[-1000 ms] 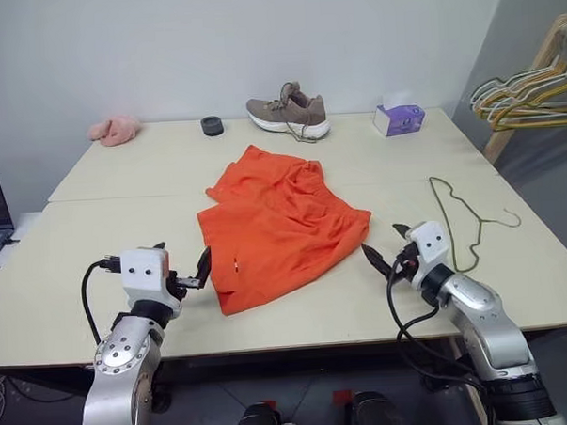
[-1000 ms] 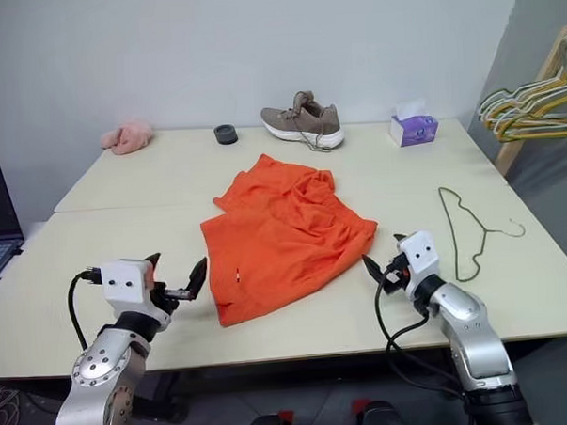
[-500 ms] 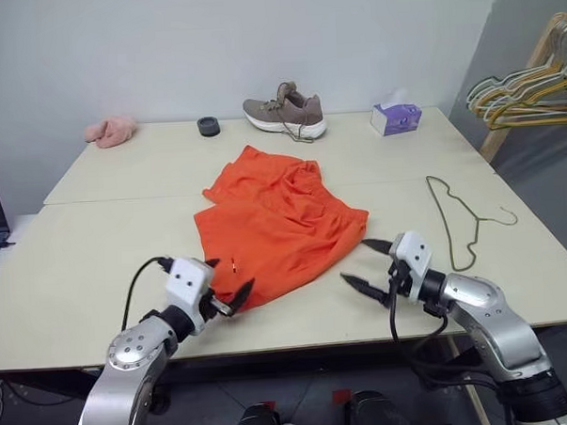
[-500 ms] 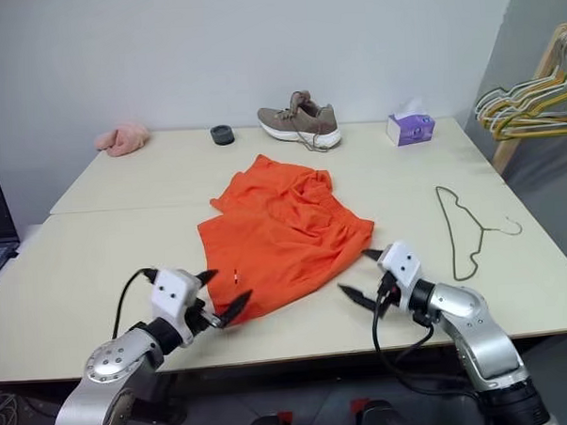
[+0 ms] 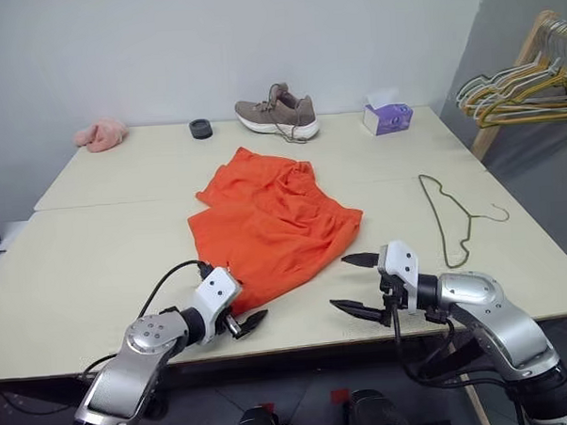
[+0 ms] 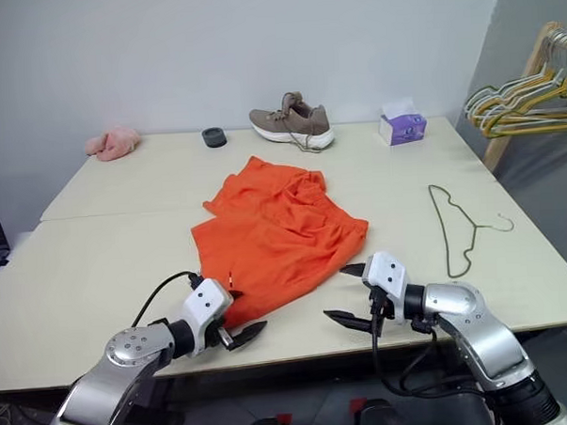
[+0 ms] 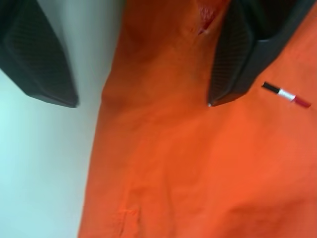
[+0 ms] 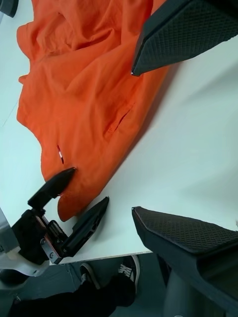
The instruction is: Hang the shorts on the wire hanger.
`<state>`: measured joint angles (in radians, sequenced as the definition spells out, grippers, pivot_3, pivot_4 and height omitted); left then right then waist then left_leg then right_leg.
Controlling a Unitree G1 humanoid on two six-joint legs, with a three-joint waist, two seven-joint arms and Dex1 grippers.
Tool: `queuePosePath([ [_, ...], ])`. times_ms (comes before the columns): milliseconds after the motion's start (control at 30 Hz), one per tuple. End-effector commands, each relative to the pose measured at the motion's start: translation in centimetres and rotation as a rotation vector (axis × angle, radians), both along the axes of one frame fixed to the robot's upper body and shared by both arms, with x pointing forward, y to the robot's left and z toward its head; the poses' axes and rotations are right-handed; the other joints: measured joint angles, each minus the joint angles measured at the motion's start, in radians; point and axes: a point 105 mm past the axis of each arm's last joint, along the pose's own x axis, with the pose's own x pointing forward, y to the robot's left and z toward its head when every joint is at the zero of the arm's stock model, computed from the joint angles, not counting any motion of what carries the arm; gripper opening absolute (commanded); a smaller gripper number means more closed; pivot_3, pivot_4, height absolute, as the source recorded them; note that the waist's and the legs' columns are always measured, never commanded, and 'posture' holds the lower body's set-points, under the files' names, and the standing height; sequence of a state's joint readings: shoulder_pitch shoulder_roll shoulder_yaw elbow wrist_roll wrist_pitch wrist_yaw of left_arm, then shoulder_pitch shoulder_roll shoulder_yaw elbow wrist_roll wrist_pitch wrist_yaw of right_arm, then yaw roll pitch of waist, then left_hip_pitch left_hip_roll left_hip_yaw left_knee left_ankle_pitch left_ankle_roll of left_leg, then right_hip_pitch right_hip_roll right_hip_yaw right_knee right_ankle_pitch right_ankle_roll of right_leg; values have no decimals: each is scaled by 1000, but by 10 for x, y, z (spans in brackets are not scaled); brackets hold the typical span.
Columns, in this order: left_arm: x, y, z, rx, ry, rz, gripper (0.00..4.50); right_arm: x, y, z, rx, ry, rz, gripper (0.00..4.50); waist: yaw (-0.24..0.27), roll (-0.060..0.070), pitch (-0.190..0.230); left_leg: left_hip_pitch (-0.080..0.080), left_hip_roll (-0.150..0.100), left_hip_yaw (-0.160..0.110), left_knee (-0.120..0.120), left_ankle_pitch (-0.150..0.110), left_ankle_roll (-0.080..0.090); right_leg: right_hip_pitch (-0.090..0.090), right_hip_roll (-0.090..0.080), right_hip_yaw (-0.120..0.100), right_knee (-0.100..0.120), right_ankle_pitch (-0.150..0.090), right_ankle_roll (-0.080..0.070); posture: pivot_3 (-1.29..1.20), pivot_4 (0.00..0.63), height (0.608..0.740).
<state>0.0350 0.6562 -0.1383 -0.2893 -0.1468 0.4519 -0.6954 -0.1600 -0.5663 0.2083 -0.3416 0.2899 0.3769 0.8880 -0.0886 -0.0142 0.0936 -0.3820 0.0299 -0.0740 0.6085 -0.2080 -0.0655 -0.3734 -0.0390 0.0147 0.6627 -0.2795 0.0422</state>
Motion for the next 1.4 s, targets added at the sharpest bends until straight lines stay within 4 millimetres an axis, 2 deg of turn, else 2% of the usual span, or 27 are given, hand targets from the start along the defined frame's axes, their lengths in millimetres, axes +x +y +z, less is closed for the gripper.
queuePosePath([
  [33,-3,8,-15,59,44,8,2908,15,-3,11,-54,-130,-5,4500,0,0,0,0,0,0,0,0,0,0,0,0,0,0,0,-137,34,740],
  [167,-4,16,-14,60,46,8,1723,41,-8,3,-214,-297,-18,4500,-6,1,0,4,0,0,0,0,0,-1,0,0,0,0,0,-135,32,740],
  [333,0,42,-7,91,20,64,77,74,-11,-6,-436,-505,63,4500,-32,1,-1,4,0,0,0,0,0,0,0,0,1,0,0,-128,29,740],
  [500,2,55,1,93,-4,99,32,100,7,-4,-543,-661,178,4500,-58,2,-1,3,0,0,-1,0,0,1,2,1,3,1,-1,-112,27,740],
  [567,3,58,4,87,-11,111,32,108,14,-4,-567,-685,199,4500,-66,2,-1,3,1,0,-2,0,0,0,2,2,3,4,4,-111,25,740],
  [800,-1,62,9,79,-17,116,32,129,31,-9,-686,-750,255,4500,-66,2,0,2,1,-1,-2,0,0,0,2,2,2,4,5,-101,24,740],
  [900,-2,62,10,77,-16,111,0,136,33,-11,-724,-759,244,3869,-65,2,0,2,1,-1,-2,0,0,0,2,2,3,4,5,-97,25,740],
  [1100,-3,61,11,83,-10,88,0,143,27,-8,-781,-789,242,1761,-58,2,0,2,0,-1,-2,0,0,0,2,2,3,5,4,-104,29,740],
  [1267,-10,50,9,87,21,-6,0,144,4,-9,-878,-750,278,64,-57,3,0,2,0,-1,-2,0,0,0,2,2,3,5,4,-114,29,740],
  [1400,-28,39,6,72,99,-113,0,134,-13,-9,-895,-704,305,24,-56,3,0,2,0,-1,-2,0,0,0,2,2,3,4,4,-124,34,740],
])
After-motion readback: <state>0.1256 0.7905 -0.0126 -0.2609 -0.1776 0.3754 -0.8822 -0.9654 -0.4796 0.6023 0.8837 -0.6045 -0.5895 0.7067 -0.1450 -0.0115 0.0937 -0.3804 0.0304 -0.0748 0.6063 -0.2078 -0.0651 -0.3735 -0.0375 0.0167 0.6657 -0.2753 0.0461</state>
